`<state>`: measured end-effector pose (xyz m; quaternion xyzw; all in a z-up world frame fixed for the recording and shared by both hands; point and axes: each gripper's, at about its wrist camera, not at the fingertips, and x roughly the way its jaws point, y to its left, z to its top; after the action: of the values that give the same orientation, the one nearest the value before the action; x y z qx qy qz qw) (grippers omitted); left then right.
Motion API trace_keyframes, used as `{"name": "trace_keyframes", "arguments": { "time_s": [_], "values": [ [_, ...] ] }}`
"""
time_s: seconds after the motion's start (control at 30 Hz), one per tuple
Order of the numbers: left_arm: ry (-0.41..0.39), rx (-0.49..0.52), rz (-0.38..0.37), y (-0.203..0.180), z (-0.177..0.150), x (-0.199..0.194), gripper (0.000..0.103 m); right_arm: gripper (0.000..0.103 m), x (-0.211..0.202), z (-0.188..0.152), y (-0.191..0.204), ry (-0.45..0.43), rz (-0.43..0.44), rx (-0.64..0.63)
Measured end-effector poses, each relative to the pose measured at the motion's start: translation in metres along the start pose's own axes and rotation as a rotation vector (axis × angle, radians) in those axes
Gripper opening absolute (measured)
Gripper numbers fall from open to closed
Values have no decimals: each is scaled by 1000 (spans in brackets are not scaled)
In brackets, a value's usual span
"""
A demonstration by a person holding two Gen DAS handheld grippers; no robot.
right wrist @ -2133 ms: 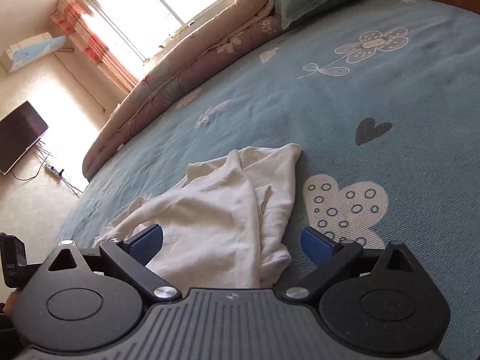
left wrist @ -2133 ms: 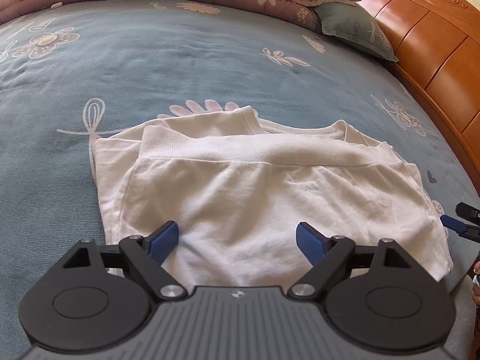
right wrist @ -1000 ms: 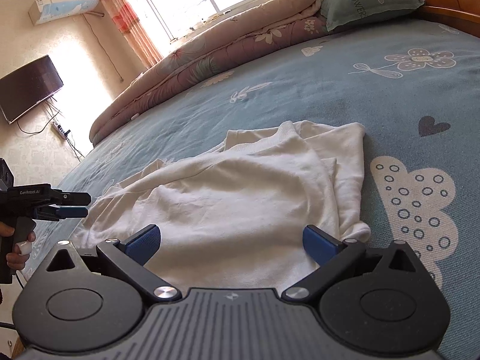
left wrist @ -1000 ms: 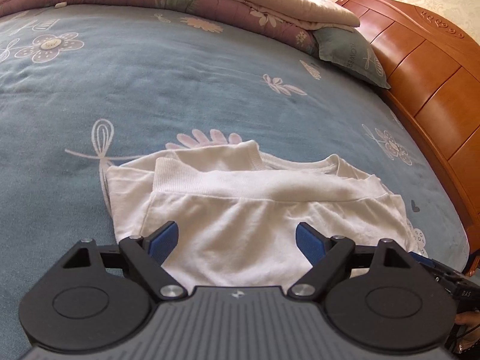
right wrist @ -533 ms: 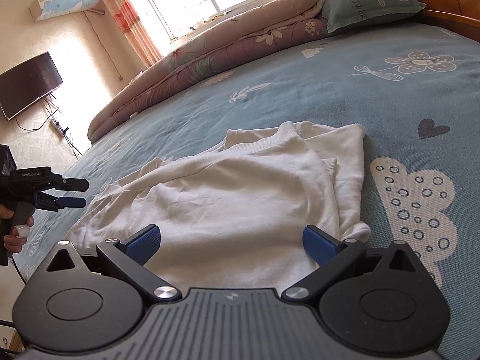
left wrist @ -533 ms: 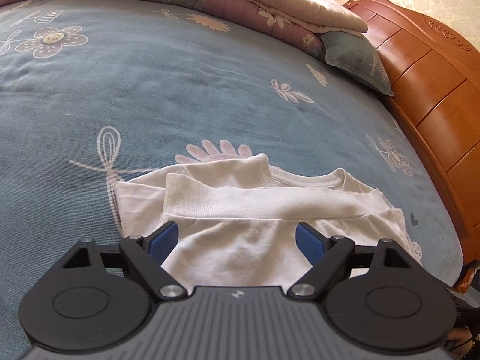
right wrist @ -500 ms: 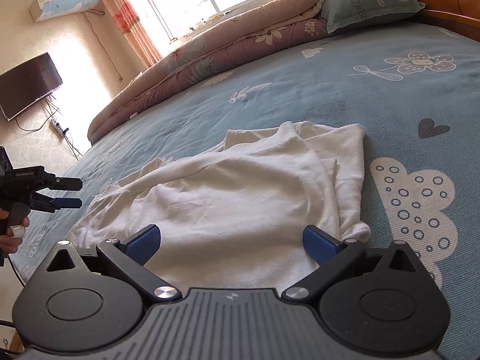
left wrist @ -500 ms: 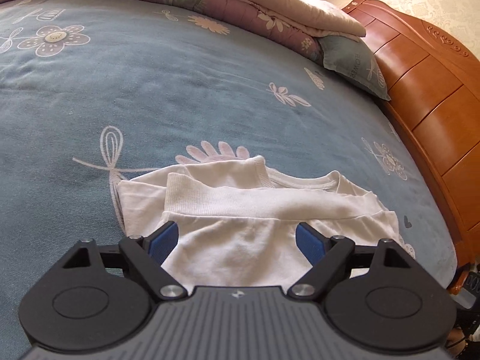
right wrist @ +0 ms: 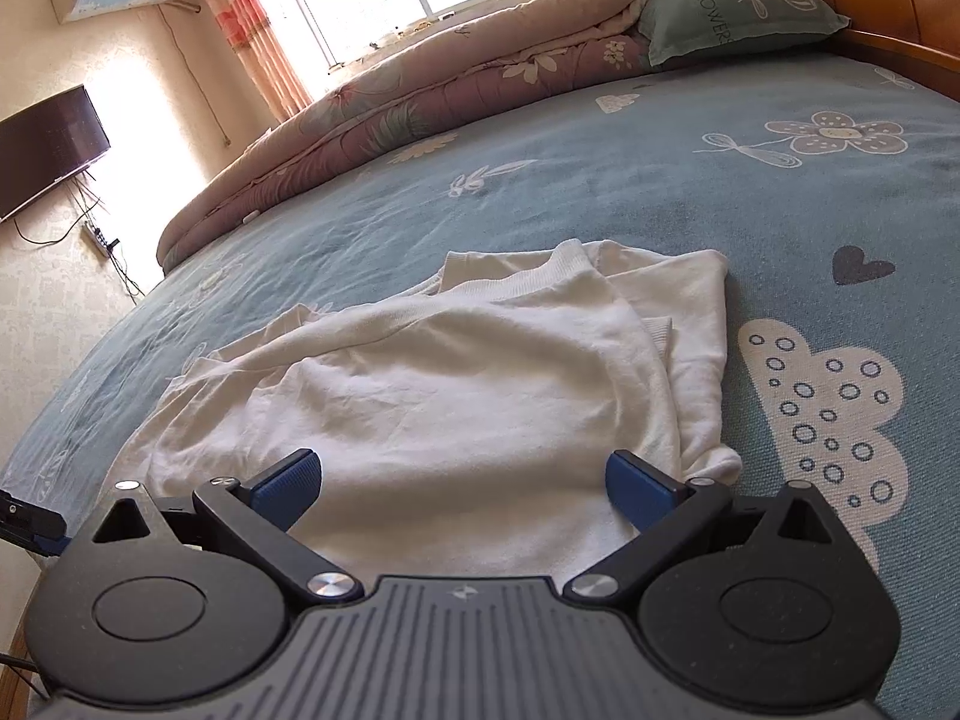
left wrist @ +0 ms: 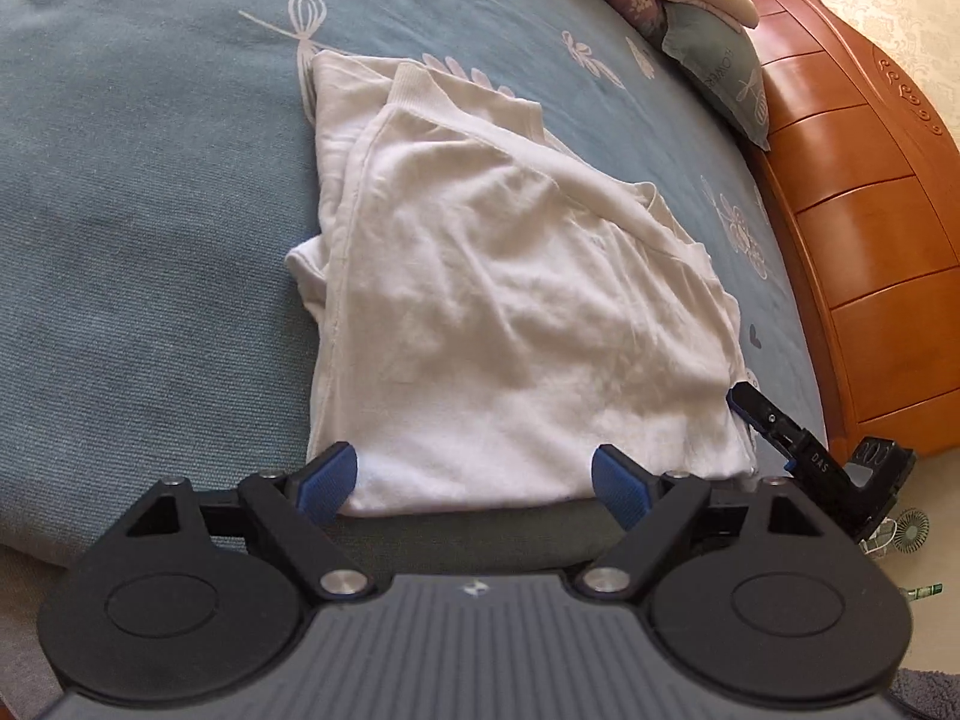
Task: Fold clothes
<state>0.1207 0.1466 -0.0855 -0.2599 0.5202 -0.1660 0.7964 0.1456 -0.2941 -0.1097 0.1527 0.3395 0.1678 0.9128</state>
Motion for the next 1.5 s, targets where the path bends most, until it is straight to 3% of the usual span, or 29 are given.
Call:
{"name": "trace_keyframes", "arguments": {
  "time_s": [0.23, 0.33, 0.53, 0.63, 0.8, 0.97, 1.2, 1.5],
  "values": [
    [-148, 65, -32, -3, 43, -29, 86, 103, 6, 0, 15, 33, -77, -67],
    [-166, -27, -56, 21, 65, -20, 86, 103, 8, 0, 21, 57, -111, -100],
    [-88, -162, -130, 68, 92, 27, 84, 103, 9, 4, 24, 100, -136, -81],
    [-80, -179, -227, 77, 97, 41, 84, 103, 9, 5, 25, 112, -144, -74],
    [-76, -149, -316, 79, 113, 59, 84, 103, 12, 4, 29, 107, -171, -87],
    [-73, -127, -341, 76, 130, 71, 84, 103, 18, 5, 35, 126, -205, -126],
    [9, 19, -403, 74, 105, 58, 84, 103, 14, 1, 34, 128, -193, -152],
    [11, 0, -374, 66, 133, 77, 78, 103, 14, 1, 33, 111, -184, -135]
  ]
}}
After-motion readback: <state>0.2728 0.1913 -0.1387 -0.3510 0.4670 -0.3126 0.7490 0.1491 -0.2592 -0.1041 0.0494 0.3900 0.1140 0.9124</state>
